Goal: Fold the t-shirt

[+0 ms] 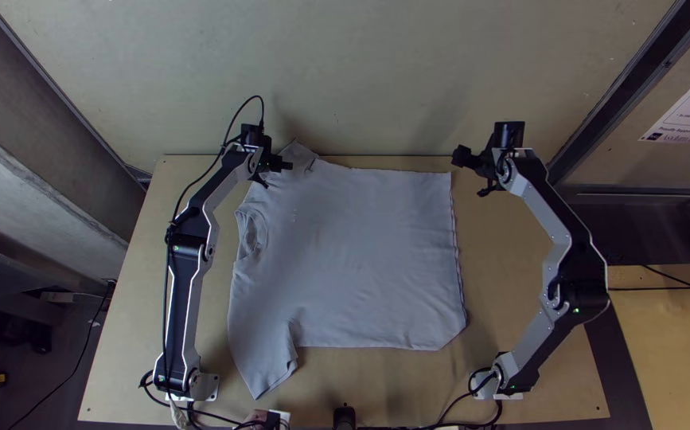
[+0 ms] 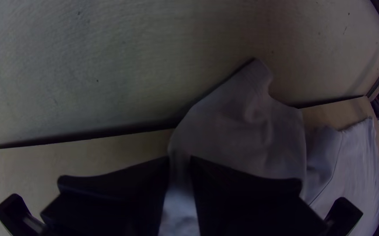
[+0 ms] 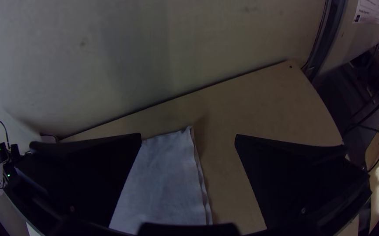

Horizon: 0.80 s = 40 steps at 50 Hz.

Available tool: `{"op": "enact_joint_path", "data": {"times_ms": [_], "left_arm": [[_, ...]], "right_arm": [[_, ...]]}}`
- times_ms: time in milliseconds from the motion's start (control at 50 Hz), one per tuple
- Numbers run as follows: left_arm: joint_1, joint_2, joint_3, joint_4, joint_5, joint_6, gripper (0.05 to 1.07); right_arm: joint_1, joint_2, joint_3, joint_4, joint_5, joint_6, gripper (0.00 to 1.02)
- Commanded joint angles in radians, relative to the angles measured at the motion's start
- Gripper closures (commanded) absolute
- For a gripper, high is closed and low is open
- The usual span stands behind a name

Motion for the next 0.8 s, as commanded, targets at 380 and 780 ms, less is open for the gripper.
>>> {"op": "enact_joint_path", "data": {"times_ms": [380, 780], "left_arm": [[0.005, -0.075, 0.012, -0.064, -0.026, -0.018, 1.05], [-0.001, -0.115, 0.009, -0.088, -0.029, -0.019, 1.05]], "right_arm": [[0.009, 0.304, 0.305, -0.143, -0.007, 0.060, 0.06], [0.024, 0.572, 0.647, -0.379, -0.006, 0.088, 0.21]]}}
